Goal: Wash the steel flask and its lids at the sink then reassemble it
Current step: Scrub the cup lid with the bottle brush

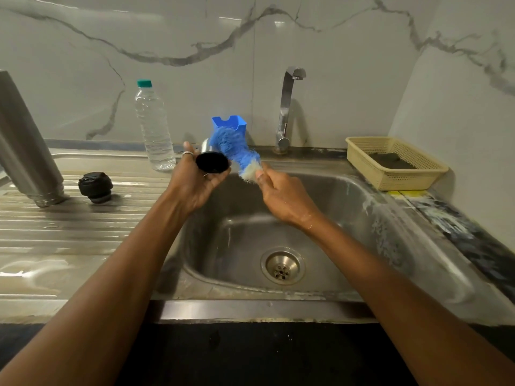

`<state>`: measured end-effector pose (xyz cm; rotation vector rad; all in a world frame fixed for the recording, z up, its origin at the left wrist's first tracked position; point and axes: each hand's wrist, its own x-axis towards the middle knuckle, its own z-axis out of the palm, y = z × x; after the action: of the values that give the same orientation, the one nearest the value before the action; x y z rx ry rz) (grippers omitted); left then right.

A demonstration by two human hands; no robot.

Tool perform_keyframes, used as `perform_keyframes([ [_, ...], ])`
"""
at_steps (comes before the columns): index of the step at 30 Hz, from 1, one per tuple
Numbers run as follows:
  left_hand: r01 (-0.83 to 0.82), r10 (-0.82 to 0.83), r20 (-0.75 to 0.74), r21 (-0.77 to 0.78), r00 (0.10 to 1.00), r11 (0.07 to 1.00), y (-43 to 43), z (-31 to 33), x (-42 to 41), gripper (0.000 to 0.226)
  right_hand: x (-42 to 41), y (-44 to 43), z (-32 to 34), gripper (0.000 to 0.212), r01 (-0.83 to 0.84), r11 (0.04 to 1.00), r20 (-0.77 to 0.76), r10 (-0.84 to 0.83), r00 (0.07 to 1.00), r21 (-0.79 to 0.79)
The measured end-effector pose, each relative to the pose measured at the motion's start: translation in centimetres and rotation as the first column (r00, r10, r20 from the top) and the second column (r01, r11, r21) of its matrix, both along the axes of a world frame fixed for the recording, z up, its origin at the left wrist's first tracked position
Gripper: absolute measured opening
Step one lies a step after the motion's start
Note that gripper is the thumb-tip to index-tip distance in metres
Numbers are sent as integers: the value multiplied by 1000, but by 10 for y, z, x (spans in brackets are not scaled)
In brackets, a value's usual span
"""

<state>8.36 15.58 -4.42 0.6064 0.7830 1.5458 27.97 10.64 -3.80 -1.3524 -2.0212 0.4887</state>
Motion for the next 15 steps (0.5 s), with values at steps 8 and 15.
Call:
perform_keyframes([
  [8, 15, -17, 56, 25, 998, 1000, -2, 4, 5, 54, 4, 5, 1, 40, 61, 998, -31, -62, 998, -23],
  [15, -19, 21, 67, -28, 998, 999, -1, 2, 6, 32, 2, 4, -1, 42, 51, 999, -4, -51, 999, 7],
])
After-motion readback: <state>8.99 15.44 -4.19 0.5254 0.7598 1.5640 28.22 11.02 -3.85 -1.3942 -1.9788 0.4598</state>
